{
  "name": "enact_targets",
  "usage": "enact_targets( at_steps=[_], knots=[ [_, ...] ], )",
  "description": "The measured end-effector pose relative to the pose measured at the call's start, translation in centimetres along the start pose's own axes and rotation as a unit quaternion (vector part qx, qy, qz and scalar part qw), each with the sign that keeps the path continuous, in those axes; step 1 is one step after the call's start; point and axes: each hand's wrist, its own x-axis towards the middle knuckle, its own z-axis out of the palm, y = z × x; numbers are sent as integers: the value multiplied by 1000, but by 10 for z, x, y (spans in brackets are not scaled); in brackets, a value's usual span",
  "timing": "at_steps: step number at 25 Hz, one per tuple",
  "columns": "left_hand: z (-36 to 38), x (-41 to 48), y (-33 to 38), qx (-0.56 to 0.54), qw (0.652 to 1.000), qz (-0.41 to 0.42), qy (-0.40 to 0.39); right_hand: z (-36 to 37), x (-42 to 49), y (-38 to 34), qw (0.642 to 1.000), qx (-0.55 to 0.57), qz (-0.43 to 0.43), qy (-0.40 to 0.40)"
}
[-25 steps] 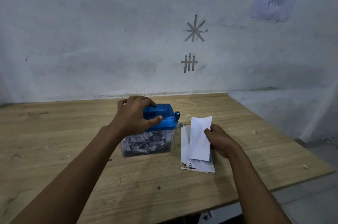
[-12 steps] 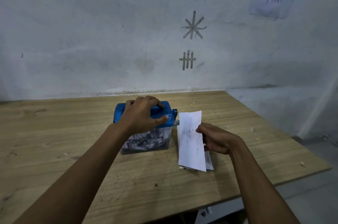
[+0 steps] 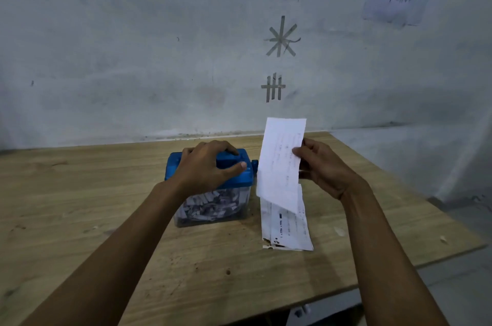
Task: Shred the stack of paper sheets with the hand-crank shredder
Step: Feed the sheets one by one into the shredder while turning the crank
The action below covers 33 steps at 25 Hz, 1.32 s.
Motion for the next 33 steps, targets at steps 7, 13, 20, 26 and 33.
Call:
enact_targets(
  at_steps=[7, 13, 20, 26, 33],
  knots=[
    [-13, 2, 30, -285, 957, -38, -41, 20, 3, -19, 997, -9, -67, -32],
    [-11, 6, 32, -398, 913, -90, 0, 26, -2, -15, 997, 34, -64, -10],
    [-9, 7, 30, -459, 881, -87, 73, 38, -7, 27, 989, -123, -15, 78],
    [-33, 11, -3, -398, 889, -113, 196, 79, 0, 40, 988, -155, 6, 13],
    [-43, 7, -26, -378, 892, -124, 215, 82, 6, 51, 992, -122, 6, 5]
  ],
)
